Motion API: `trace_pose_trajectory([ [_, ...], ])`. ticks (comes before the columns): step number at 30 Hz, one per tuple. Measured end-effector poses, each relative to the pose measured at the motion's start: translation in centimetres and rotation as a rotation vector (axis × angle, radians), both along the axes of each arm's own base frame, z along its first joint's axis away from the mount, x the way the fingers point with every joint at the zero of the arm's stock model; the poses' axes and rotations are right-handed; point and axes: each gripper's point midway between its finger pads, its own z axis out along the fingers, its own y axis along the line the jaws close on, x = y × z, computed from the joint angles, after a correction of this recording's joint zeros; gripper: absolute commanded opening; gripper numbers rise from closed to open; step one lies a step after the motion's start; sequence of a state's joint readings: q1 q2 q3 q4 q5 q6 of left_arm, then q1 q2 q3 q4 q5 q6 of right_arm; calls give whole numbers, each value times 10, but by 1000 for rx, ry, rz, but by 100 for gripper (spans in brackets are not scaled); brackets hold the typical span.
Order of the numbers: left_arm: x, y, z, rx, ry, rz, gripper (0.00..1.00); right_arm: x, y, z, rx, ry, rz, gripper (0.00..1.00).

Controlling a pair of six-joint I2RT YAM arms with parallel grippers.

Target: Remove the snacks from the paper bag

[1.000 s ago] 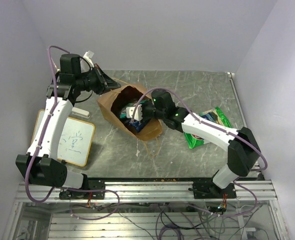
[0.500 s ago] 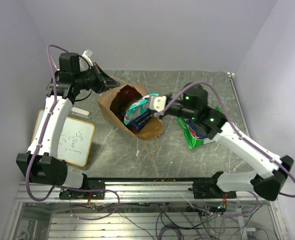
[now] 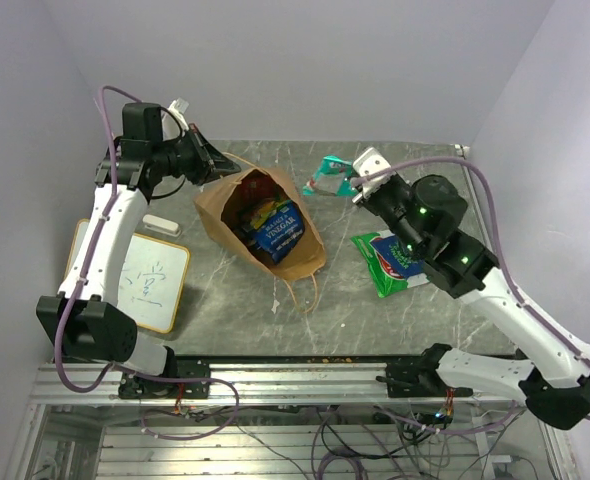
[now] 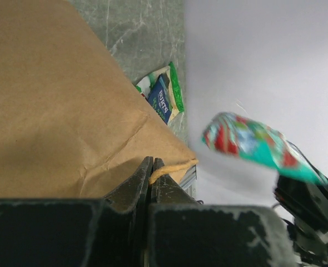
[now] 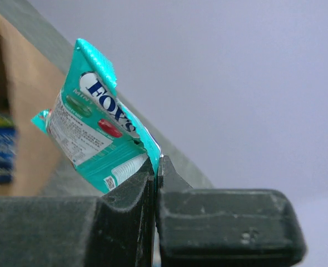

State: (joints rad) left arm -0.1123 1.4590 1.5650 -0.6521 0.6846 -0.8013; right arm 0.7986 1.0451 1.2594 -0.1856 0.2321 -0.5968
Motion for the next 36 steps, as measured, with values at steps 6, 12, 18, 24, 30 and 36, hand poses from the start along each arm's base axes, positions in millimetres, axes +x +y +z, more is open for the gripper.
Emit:
trace_pose_trajectory([
  [6,1,-1,1,6,-4,-10,7,51,-92,-105,-128,246,-417,0],
  [12,2,-8,-2,8,3,-32,7,50,-206,-203,-258,475,-763,0],
  [18,1,-10,-2,7,5,-38,7,47,-233,-238,-279,570,-820,0],
  [24,2,-10,-3,8,3,-39,7,52,-203,-279,-211,713,-692,0],
  [30,3,-10,-5,11,6,-44,7,39,-179,-308,-105,813,-600,0],
  [36,0,-13,-9,17,21,-57,7,14,-167,-343,-58,934,-556,0],
])
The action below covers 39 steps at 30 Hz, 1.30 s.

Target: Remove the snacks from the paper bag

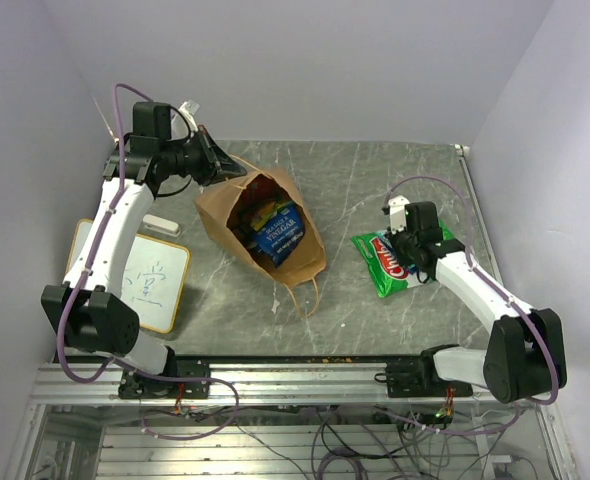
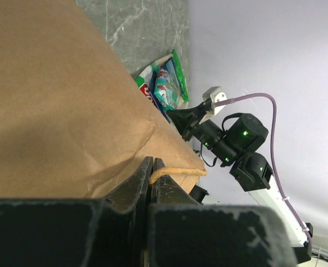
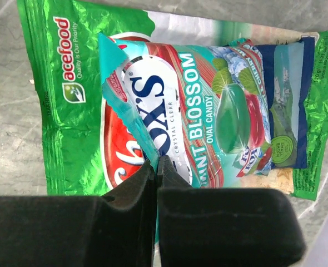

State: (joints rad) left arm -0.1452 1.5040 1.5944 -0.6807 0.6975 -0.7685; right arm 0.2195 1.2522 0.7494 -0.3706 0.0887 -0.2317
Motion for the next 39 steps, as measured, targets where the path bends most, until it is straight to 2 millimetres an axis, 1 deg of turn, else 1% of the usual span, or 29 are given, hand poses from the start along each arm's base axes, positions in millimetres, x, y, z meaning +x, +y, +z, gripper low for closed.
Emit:
trace_pose_trajectory([
  [2,-2,-2,-1,4,0,-9,7,0,3,-1,16,5,-1,0],
  [3,-3,-3,-1,6,-1,-14,7,0,4,-1,21,7,-1,3],
  [4,-3,-4,-1,6,-2,-16,7,0,4,-2,25,10,0,8],
  [7,-4,-6,-1,6,-3,-22,7,-2,8,-3,40,29,10,16],
  [10,-4,-7,-1,6,-2,-25,7,-5,13,3,63,27,37,32],
  [13,-4,-7,-1,6,-2,-26,7,-7,22,27,112,-51,91,42],
  [14,-5,-7,-1,6,-3,-26,7,-6,27,40,134,-105,119,44],
  [17,-5,-8,-1,9,-7,-32,7,0,42,82,199,-273,203,46],
  [18,-5,-8,-1,9,-7,-33,7,3,47,93,219,-316,232,46],
  [19,-5,-9,-1,9,-9,-34,7,5,54,101,239,-345,264,46],
  [23,-5,-10,0,2,-6,-36,7,12,81,119,312,-388,412,46],
  [25,-4,-10,0,0,-6,-35,7,10,100,129,353,-421,518,47],
  [28,-4,-10,0,-2,-4,-33,7,-1,132,149,396,-494,707,52],
  [30,-3,-8,0,-4,-3,-26,7,-15,164,163,397,-562,872,53],
  [31,-3,-8,0,-4,-2,-24,7,-26,183,167,394,-588,968,54],
  [32,-2,-7,0,-6,-3,-21,7,-33,194,169,390,-603,1026,54],
  [33,-2,-6,1,-9,-3,-16,7,-44,213,172,385,-618,1117,54],
  [35,-1,-4,1,-12,-7,-9,7,-57,243,178,360,-646,1267,54],
  [37,-2,-2,1,-18,-4,-1,7,-61,267,182,319,-677,1373,54],
  [39,-4,-2,0,-22,-1,1,7,-63,287,177,272,-693,1447,55],
])
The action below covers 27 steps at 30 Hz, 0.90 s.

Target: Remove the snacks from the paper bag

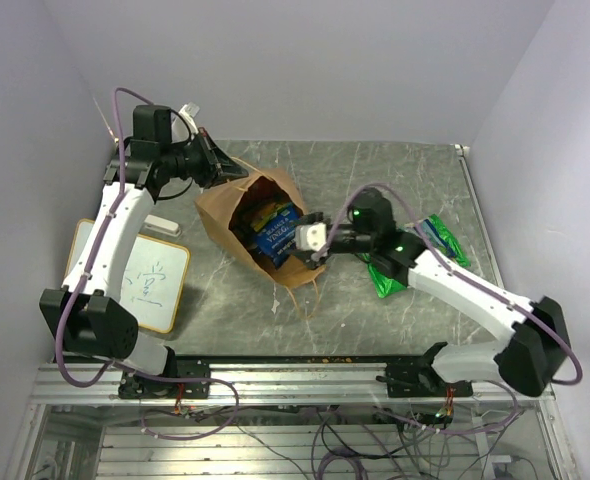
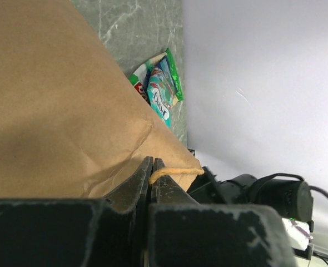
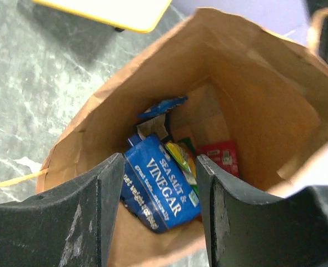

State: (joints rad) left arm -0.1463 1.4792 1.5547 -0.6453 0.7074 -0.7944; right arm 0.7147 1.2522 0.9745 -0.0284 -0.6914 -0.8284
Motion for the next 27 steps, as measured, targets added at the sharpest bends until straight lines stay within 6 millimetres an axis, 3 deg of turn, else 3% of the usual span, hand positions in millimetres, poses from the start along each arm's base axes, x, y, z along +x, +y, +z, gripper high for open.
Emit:
trace_pose_trajectory([
  [5,-2,0,-1,-3,3,3,7,0,32,-45,-130,-80,46,54],
  [10,-8,0,-3,-31,25,20,7,15,51,-83,-266,-171,0,51],
  [14,-7,-2,0,-56,33,32,7,41,62,-87,-334,-241,-85,50],
  [18,-6,-2,2,-60,32,34,7,69,59,-87,-379,-296,-193,49],
  [27,-7,-2,3,-61,31,33,7,98,57,-122,-459,-275,-257,42],
])
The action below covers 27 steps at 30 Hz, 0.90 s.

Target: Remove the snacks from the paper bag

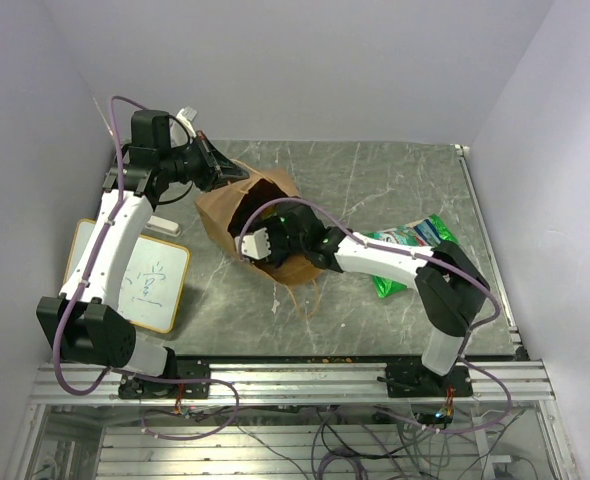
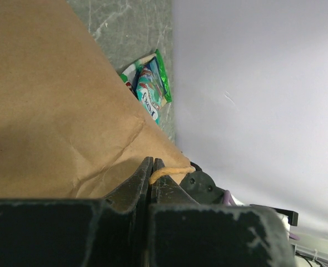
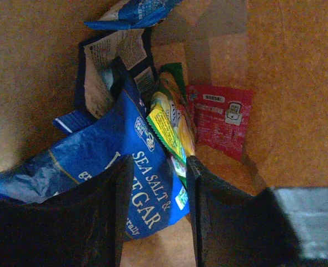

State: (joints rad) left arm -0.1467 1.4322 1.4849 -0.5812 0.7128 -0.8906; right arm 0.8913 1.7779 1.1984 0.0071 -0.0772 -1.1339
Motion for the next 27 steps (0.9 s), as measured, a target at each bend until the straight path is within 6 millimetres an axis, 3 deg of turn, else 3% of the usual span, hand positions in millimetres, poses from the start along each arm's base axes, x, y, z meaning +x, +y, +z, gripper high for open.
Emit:
trace_pose_trajectory([
  [9,-5,-2,3,4,-13,-38,7,22,7,5,52,29,-25,43],
  [15,-6,-2,19,24,-66,-73,7,24,19,-13,47,65,8,47],
  [21,-5,-5,15,32,-53,-90,7,29,32,-24,40,77,41,49],
  [27,-5,-6,14,33,-49,-92,7,45,39,-31,44,67,30,37],
])
